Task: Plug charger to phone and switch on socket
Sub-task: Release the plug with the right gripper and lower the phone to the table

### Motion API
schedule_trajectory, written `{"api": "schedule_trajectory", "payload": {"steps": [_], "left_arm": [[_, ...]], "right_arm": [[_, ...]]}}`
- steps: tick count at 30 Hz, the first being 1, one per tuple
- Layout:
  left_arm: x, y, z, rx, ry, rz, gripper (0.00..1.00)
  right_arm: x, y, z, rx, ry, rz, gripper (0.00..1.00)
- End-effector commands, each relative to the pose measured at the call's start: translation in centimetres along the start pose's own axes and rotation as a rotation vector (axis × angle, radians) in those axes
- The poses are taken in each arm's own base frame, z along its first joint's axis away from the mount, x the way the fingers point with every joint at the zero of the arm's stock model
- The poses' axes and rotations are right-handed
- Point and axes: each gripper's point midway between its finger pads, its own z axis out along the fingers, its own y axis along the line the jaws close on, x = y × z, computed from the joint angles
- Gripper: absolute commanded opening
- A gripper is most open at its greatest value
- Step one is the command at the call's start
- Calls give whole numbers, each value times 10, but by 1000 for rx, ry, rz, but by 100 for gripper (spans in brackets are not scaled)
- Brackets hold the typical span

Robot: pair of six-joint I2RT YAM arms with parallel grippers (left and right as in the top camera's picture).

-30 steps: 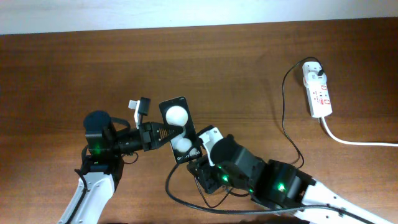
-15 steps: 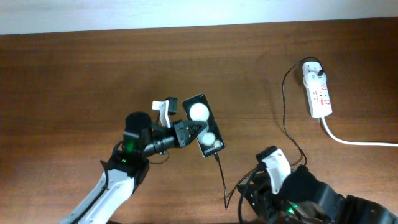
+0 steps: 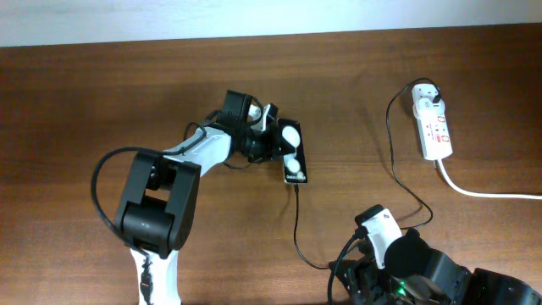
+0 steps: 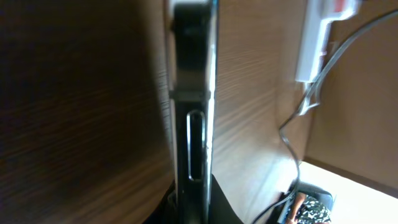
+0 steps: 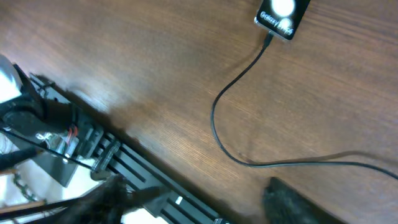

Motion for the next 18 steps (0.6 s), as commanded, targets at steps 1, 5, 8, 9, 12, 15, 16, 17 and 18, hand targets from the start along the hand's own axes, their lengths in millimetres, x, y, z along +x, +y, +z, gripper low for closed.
{"api": "schedule_trajectory", "payload": {"steps": [1, 5, 8, 9, 12, 15, 16, 17, 18], "left_arm": [[-4, 6, 3, -33, -3, 68, 0], [-3, 15, 2, -79, -5, 51, 2], [0, 32, 0, -172, -10, 18, 8], [0, 33, 0, -178, -10, 16, 8], [0, 37, 0, -197, -15, 14, 14], [1, 41, -1, -221, -15, 5, 21], [1, 41, -1, -221, -15, 6, 23], [1, 41, -1, -221, -15, 6, 28], [1, 41, -1, -221, -14, 5, 31]], "right_arm": [[2, -4, 2, 17, 1, 2, 86], [9, -8, 3, 34, 28, 1, 99], [10, -9, 3, 35, 32, 1, 99], [10, -8, 3, 33, 33, 1, 99], [10, -8, 3, 33, 33, 1, 99], [10, -8, 3, 33, 33, 1, 99], [10, -8, 3, 33, 33, 1, 99], [10, -8, 3, 33, 33, 1, 99], [10, -8, 3, 33, 33, 1, 99]]}}
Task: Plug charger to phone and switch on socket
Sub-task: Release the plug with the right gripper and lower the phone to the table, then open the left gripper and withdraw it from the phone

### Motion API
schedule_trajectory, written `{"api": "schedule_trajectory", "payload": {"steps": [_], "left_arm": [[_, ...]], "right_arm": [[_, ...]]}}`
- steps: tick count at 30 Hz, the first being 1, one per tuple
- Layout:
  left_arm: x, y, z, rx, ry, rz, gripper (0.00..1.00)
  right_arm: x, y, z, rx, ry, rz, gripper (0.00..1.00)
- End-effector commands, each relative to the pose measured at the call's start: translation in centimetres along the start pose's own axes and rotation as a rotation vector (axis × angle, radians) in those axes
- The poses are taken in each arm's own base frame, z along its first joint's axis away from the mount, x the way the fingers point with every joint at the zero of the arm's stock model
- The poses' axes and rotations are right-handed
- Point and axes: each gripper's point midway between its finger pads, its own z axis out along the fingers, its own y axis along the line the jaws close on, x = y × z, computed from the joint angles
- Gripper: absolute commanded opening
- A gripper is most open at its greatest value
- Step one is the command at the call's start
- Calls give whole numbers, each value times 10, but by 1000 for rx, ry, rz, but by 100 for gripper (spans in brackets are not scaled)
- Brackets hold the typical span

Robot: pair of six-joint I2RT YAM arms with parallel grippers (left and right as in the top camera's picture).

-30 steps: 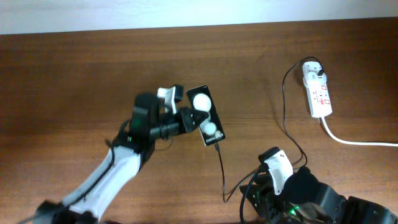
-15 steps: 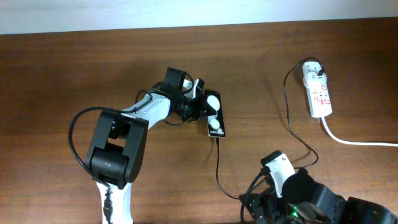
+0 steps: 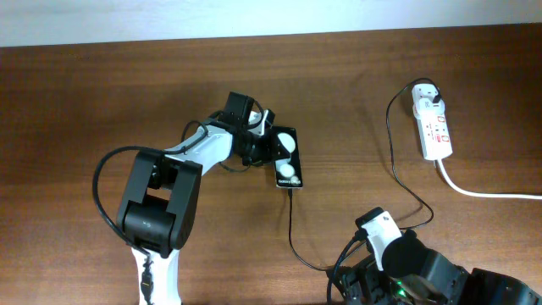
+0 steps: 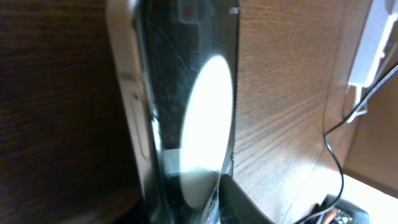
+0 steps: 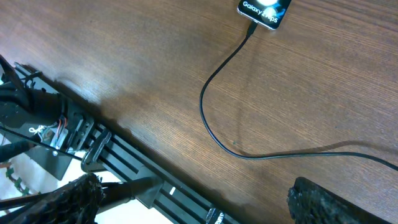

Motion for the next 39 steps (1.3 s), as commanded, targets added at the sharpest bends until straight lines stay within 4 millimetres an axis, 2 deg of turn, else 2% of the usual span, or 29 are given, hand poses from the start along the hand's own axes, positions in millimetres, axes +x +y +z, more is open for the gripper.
{"api": "schedule_trajectory", "payload": {"steps": [1, 5, 7, 12, 13, 15, 20, 25, 32, 35, 37, 39], "left_arm": [[-4, 14, 1, -68, -21, 15, 34], [-3, 14, 1, -69, -19, 14, 45], [-3, 14, 1, -71, -16, 11, 58], [0, 16, 1, -76, -5, 2, 79], [1, 16, 1, -77, -3, 1, 90], [1, 16, 1, -77, -3, 0, 99], [3, 17, 1, -81, 4, -6, 99], [7, 41, -2, -211, 2, -39, 99], [7, 49, -5, -251, -5, -48, 99], [5, 64, -16, -269, -5, -97, 99], [10, 90, -38, -299, 18, -205, 99], [16, 104, -50, -315, 37, -267, 99]], "right_arm": [[0, -3, 1, 10, -4, 7, 99], [0, -3, 1, 10, -4, 7, 99], [0, -3, 1, 10, -4, 7, 99], [0, -3, 1, 10, -4, 7, 99], [0, -3, 1, 10, -4, 7, 99], [0, -3, 1, 10, -4, 7, 99], [0, -3, 1, 10, -4, 7, 99], [0, -3, 1, 10, -4, 7, 99], [0, -2, 1, 10, -4, 7, 99], [0, -3, 1, 10, -4, 7, 99], [0, -2, 1, 10, -4, 7, 99], [0, -3, 1, 10, -4, 7, 99]]}}
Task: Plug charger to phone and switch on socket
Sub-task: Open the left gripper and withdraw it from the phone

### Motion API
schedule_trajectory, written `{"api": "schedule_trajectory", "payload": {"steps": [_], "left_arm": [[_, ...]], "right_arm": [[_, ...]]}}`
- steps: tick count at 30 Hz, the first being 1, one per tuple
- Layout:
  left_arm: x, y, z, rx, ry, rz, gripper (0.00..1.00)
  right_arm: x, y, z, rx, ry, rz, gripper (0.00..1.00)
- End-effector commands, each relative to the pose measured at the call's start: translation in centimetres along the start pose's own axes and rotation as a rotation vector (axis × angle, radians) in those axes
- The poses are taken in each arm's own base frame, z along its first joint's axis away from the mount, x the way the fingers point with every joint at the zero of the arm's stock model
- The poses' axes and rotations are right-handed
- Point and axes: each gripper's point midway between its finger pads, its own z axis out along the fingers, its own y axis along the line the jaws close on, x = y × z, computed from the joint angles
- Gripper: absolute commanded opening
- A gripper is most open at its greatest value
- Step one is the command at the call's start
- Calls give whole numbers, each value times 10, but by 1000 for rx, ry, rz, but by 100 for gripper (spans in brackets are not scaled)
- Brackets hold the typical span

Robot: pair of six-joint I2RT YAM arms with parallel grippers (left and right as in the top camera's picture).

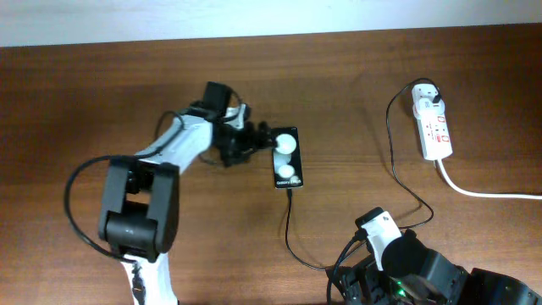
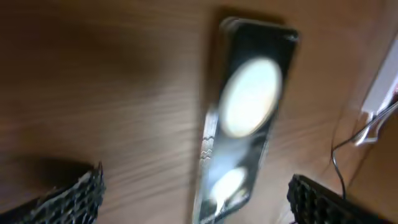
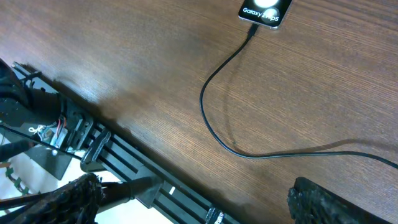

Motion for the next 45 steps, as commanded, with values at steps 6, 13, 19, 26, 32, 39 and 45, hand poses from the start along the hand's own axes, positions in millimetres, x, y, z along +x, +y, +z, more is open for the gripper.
{"api": "schedule_trajectory", "payload": {"steps": [6, 13, 19, 26, 32, 39, 45], "left_arm": [[31, 115, -41, -224, 123, -188, 99], [43, 118, -148, -556, -41, -111, 99], [78, 71, -233, -570, -239, -35, 99], [145, 30, -282, -485, -466, 117, 99], [197, 39, -302, -515, -497, 117, 99], [203, 36, -309, -501, -540, 131, 99], [229, 26, -333, -441, -707, 184, 99]], "right_arm": [[0, -2, 0, 9, -6, 8, 99], [0, -2, 0, 9, -6, 8, 99], [0, -2, 0, 9, -6, 8, 99], [0, -2, 0, 9, -6, 8, 99], [0, -2, 0, 9, -6, 8, 99], [0, -2, 0, 9, -6, 8, 99], [-2, -2, 0, 10, -13, 8, 99]]}}
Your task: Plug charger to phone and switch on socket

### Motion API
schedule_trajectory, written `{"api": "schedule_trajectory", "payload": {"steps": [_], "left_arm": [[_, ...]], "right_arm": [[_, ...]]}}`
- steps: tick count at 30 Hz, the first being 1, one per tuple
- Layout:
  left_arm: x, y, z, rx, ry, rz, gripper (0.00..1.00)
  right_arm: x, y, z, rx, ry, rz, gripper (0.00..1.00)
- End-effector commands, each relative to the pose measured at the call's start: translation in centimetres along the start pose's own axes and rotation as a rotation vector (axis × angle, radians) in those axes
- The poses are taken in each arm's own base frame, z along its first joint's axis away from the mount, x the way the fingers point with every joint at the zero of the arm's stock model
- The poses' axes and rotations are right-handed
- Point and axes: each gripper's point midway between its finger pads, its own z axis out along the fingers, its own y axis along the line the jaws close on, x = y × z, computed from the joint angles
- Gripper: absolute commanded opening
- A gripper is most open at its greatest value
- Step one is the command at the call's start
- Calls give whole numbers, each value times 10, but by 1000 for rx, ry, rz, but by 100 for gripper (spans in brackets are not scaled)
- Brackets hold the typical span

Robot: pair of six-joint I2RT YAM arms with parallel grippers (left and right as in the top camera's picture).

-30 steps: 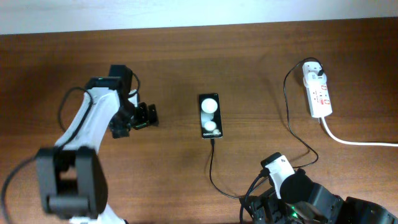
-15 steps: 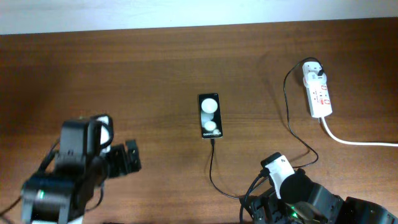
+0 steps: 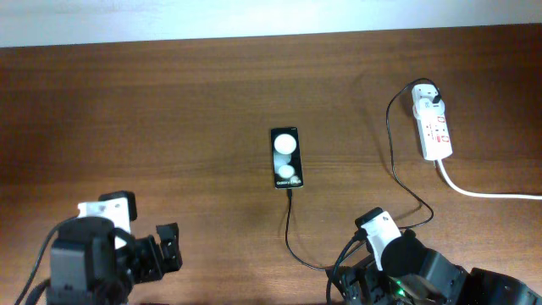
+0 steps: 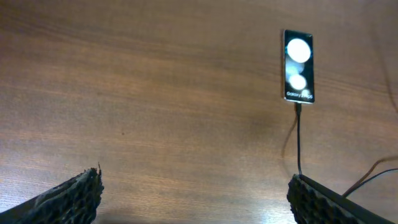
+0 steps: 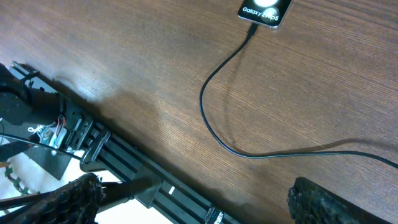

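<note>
The black phone (image 3: 286, 158) lies flat, screen up, mid-table, and also shows in the left wrist view (image 4: 298, 65). A thin black charger cable (image 3: 289, 222) is plugged into its near end. It loops along the front and runs up to the plug on the white socket strip (image 3: 433, 127) at the far right. My left gripper (image 4: 199, 208) is open and empty, low at the front left, far from the phone. My right gripper (image 5: 199, 208) is open and empty over the table's front edge, with the cable (image 5: 210, 127) ahead of it. The switch state cannot be read.
A thick white cord (image 3: 491, 193) leaves the strip toward the right edge. Black frame rails and wiring (image 5: 81, 143) run below the table's front edge. Bare brown tabletop (image 3: 169, 110) lies to the left of the phone.
My left arm was stretched out with its open gripper just left of the phone; now it is pulled back to the front left corner. Phone, cable and right arm are unchanged.
First my left gripper was shut on the phone, held on edge, with the cable plugged in. Then the phone lay flatter and a little further left, still between the fingers. Then the gripper stood open beside the flat phone. Now the arm is back at the front.
</note>
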Motion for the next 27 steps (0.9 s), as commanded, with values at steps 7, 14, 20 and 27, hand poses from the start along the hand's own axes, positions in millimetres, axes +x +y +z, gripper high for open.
{"api": "schedule_trajectory", "payload": {"steps": [7, 14, 20, 27], "left_arm": [[25, 10, -51, 59, -238, 11, 99], [35, 14, -58, 59, -257, 8, 99], [37, 28, -58, -32, -266, -44, 99], [53, 34, -81, -26, -415, -75, 99]], "right_arm": [[-18, 8, -1, -31, -77, 9, 99], [-47, 25, -5, -99, -189, 16, 93], [-44, 25, 37, -15, -49, 11, 88], [-25, 24, 92, 66, 168, 8, 88]]}}
